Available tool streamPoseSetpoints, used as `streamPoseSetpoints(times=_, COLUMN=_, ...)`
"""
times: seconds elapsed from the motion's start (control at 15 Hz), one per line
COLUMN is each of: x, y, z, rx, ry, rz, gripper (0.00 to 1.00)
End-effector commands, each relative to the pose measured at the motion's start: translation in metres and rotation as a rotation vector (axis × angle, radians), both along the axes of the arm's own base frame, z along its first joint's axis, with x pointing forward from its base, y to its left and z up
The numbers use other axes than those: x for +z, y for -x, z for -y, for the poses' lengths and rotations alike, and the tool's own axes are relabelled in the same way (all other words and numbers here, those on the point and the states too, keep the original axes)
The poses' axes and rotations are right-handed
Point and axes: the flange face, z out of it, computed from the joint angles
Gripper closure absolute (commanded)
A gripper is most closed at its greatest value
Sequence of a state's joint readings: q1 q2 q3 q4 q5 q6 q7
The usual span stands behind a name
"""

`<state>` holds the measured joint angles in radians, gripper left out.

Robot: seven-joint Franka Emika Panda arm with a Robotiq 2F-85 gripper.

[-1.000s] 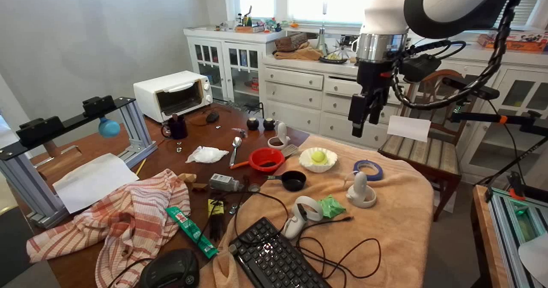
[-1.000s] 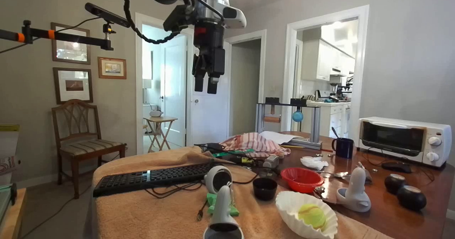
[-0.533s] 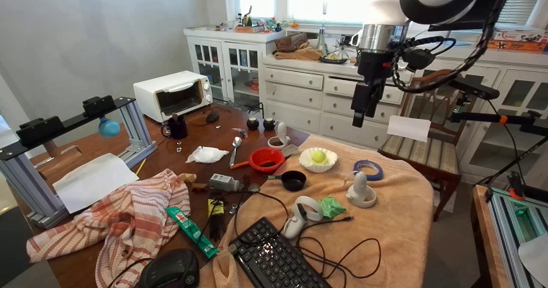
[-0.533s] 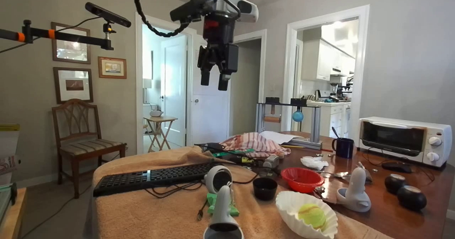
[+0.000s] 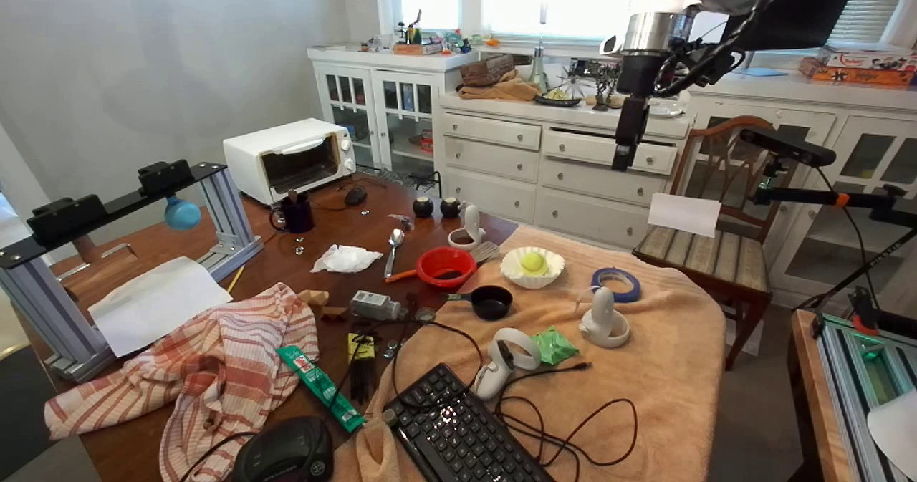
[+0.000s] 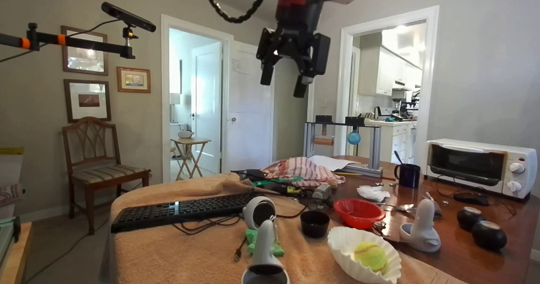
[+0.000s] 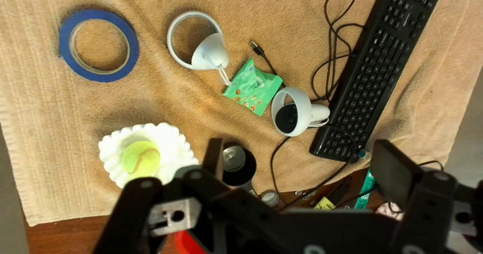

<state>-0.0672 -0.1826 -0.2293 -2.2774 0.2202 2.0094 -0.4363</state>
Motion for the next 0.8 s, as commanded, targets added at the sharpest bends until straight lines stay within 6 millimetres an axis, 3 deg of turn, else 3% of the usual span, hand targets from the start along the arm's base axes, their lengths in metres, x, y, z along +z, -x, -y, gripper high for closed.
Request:
streamPoseSetpoints(times=0.0, x=0.001, y=-0.002, z=0.013, rx=-0.012, ry=-0.018, rz=-0.005, gripper=0.00)
streamPoseSetpoints(times=0.13, x=0.000, y=-0.003, z=0.024, rx=-0.023, ry=-0.020, rz=-0.006, gripper=0.00)
streamPoseSetpoints(times=0.73, x=0.002, y=-0.005, z=0.015, rx=-0.006, ry=-0.017, rz=-0.003, gripper=0.00)
